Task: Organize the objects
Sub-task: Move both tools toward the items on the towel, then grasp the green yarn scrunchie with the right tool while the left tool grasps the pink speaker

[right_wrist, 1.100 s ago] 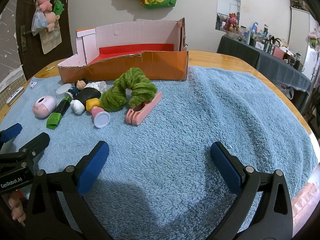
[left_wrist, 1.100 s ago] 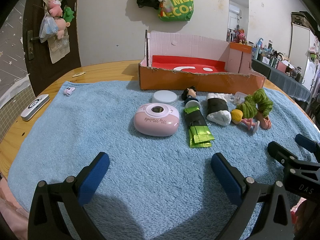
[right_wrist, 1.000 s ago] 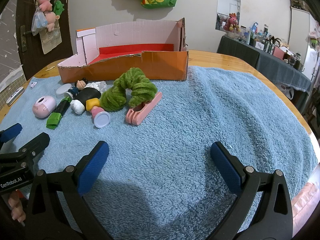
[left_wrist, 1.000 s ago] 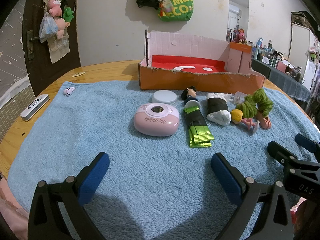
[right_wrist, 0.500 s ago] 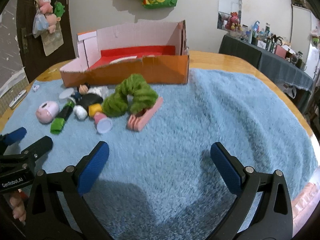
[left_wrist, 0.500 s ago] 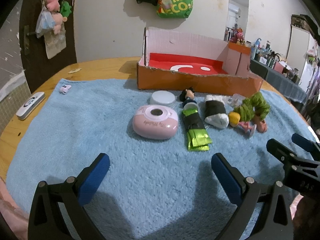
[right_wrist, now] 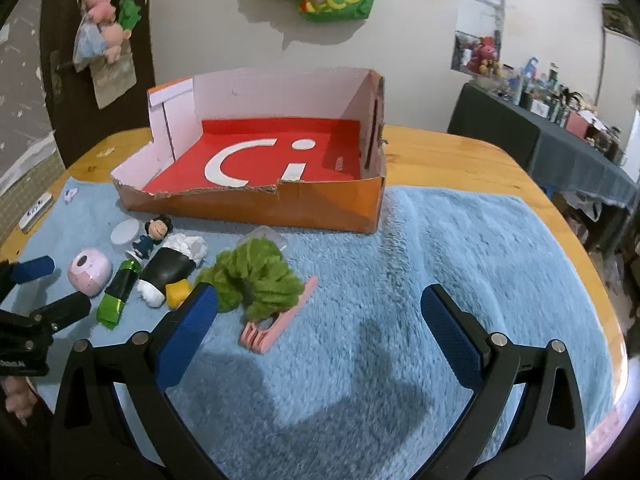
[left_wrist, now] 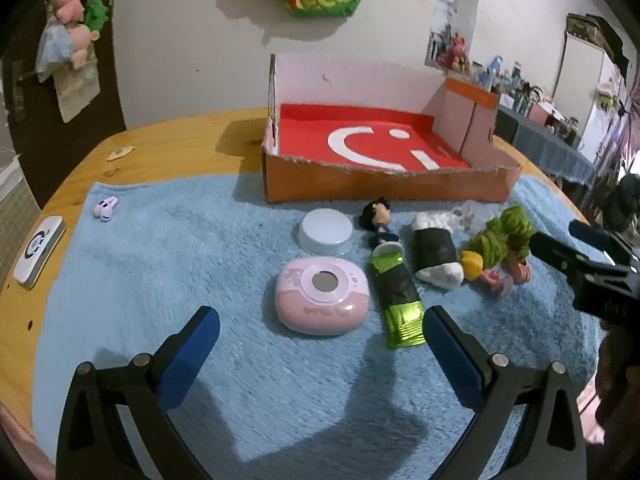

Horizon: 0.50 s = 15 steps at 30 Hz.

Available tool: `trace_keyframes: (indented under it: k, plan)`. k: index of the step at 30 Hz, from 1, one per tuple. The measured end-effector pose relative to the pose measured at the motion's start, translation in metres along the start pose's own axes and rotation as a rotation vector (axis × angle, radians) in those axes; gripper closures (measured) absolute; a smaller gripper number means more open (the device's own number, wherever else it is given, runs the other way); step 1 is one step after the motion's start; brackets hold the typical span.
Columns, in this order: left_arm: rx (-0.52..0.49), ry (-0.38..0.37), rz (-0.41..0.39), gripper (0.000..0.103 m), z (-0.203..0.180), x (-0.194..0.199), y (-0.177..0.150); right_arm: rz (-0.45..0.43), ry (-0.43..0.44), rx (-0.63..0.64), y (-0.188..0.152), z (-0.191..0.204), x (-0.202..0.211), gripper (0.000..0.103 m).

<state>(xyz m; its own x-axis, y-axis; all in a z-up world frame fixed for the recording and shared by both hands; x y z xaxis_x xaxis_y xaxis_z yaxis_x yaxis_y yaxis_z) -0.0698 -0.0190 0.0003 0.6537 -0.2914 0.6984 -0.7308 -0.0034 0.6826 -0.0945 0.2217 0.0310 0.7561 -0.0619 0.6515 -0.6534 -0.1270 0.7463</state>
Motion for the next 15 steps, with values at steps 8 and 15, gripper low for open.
trace_keyframes:
  k: [8,15]
  plan:
    - [-0.021,-0.029,0.067,0.001,0.012,-0.013,0.005,0.037,0.015,0.068,0.007,0.004,-0.018,0.000]
    - [-0.025,-0.054,0.091,0.009,0.014,-0.022,0.012,0.058,0.040,0.100,0.011,0.008,-0.029,0.000]
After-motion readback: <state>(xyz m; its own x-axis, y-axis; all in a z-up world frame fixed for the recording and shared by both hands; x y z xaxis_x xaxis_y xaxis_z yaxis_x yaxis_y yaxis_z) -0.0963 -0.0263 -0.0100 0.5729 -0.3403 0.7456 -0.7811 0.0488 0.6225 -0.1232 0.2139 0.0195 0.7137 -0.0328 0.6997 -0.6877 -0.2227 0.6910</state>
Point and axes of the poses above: each gripper's, at about its wrist camera, not at the fingertips, and x roughly against the way its jaws point, z to its left, y to its top, the point moved 4 cm from there along -x, roughly the way its jaws point, and after that the axes turned 11 degrees about -y, right-handed, at the moved point
